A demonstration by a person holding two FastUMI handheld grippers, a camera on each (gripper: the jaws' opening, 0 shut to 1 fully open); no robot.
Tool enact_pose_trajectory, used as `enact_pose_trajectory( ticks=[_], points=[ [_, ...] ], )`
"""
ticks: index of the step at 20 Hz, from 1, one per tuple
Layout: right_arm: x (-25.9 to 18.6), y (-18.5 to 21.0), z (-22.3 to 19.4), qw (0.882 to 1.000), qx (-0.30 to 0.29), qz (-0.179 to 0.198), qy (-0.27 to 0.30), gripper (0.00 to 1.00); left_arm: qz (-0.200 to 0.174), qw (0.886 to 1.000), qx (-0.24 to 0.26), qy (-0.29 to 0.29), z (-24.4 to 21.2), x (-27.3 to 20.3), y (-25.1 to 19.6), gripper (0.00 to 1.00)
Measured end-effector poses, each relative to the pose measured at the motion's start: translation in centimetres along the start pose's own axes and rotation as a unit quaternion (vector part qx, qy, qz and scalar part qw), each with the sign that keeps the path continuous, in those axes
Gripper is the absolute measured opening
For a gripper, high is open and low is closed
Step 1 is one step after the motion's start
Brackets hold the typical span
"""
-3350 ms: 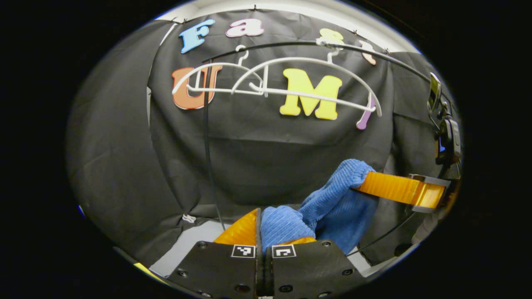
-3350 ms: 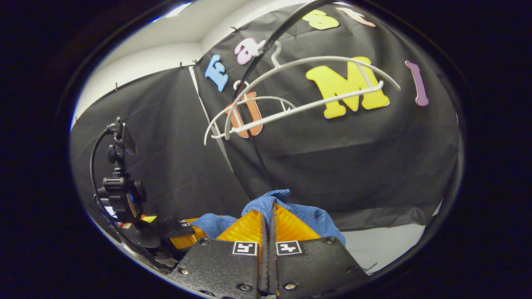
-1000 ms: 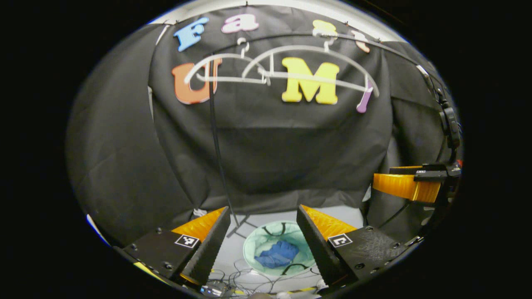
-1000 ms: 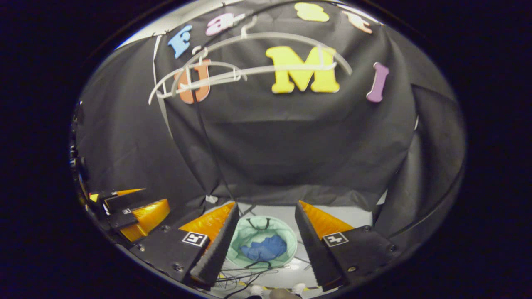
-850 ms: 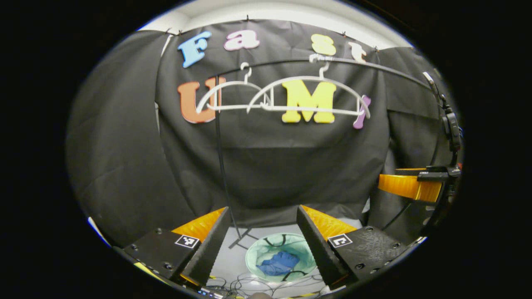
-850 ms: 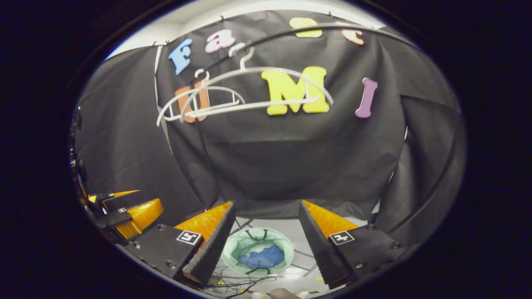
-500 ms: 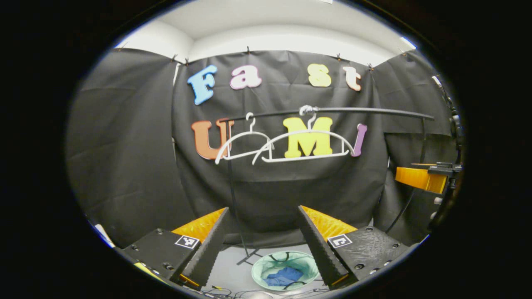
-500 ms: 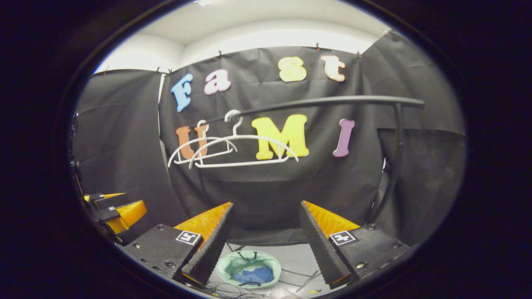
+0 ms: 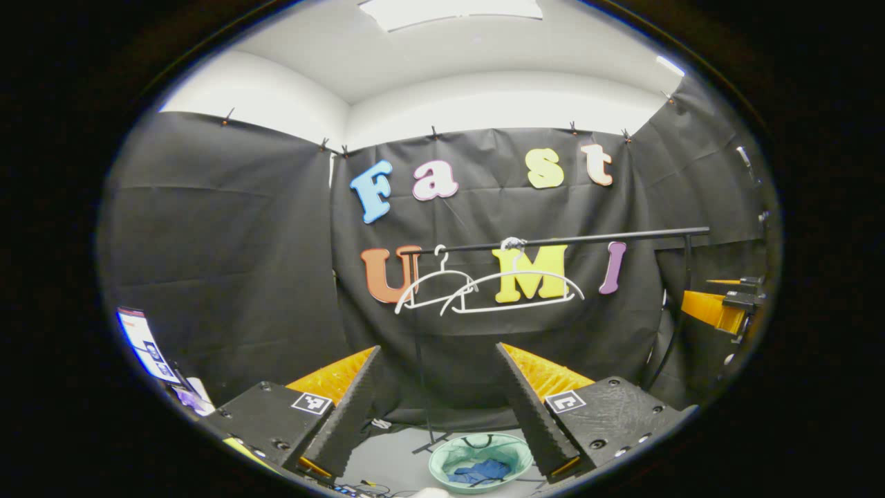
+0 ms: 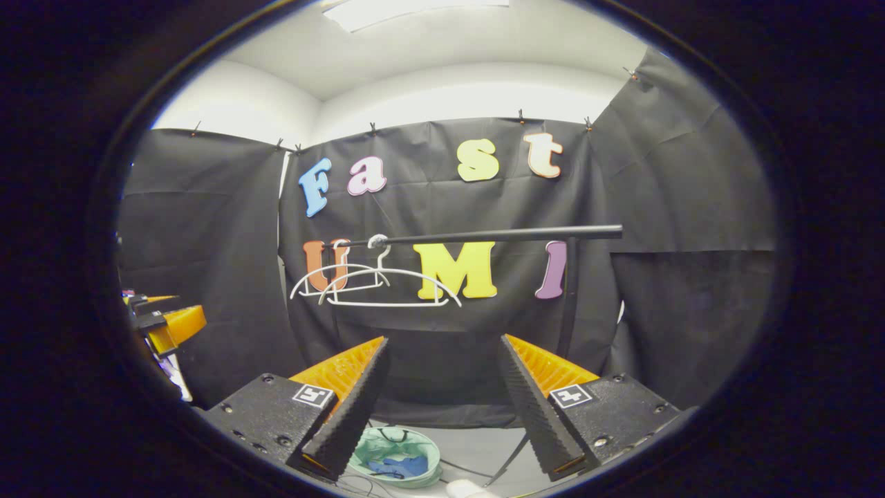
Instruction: Grasp the clothes on the hanger with both hands and then place them into the laundry hamper below.
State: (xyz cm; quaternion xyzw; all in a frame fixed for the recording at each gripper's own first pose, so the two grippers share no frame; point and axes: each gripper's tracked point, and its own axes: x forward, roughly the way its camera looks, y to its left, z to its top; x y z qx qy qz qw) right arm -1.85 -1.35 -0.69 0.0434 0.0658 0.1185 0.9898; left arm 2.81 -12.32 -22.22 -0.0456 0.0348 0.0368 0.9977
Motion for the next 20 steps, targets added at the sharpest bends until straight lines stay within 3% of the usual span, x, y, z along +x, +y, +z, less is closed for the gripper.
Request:
enact_pose_trajectory(
  ticks=[9, 20],
  points=[
    [-4.0, 0.8, 1.2, 0.999, 0.000, -0.022, -0.039, 0.99, -0.024, 0.999, -0.001, -0.025, 1.4, -3.3, -0.7, 0.98],
    [-3.6, 2.9, 1.7, 0.999, 0.009, -0.033, -0.038, 0.99, -0.029, 0.999, -0.004, -0.027, 1.2, -3.0, 1.4, 0.98]
  ],
)
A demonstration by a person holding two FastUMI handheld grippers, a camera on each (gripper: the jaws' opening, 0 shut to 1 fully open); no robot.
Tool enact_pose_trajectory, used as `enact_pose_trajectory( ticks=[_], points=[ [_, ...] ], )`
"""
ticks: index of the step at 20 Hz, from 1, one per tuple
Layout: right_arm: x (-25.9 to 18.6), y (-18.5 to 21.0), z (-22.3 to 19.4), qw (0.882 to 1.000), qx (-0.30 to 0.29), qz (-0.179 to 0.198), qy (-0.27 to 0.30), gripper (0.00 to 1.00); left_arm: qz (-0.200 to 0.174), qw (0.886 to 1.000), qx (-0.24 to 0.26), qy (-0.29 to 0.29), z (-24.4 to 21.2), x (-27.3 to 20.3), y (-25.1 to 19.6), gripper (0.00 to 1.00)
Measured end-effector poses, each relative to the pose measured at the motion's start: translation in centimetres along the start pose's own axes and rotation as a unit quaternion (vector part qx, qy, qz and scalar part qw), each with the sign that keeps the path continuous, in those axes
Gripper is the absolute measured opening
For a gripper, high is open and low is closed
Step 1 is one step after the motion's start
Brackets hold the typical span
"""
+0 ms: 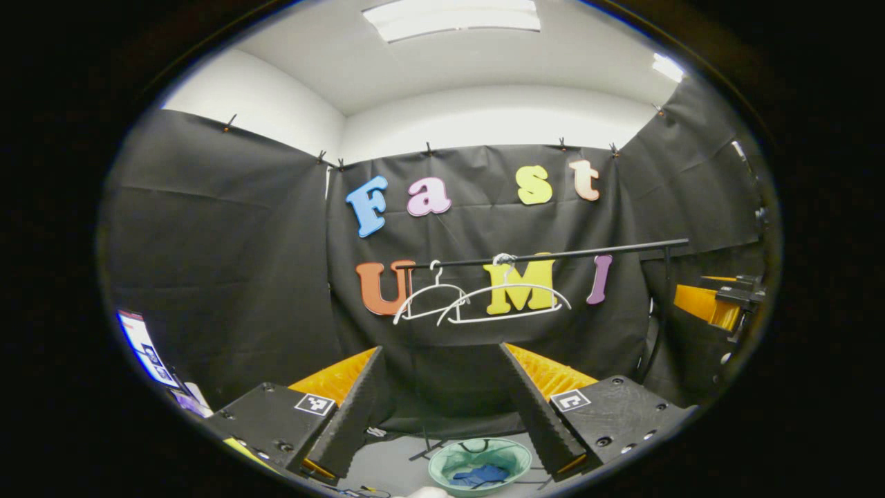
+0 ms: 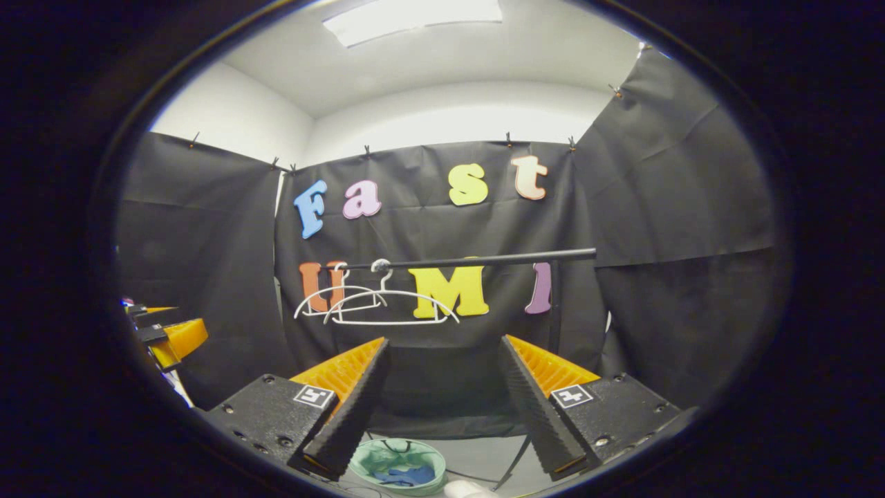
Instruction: Grasp the clothes on the hanger with both hands and then place them into the laundry hamper below.
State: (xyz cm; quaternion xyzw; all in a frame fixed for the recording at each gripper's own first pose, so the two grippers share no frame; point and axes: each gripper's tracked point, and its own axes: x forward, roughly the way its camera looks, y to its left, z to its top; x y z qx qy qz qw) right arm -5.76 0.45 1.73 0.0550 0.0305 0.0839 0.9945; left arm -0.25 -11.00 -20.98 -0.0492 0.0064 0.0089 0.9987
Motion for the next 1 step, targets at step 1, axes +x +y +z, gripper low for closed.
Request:
enact_pose_trajectory(
  ticks=[1],
  points=[
    [0.01, 0.20, -0.11, 1.000, -0.002, 0.001, -0.001, 0.99, 0.003, 1.000, -0.001, 0.000, 0.00, 0.08, 0.15, 0.98]
  ],
)
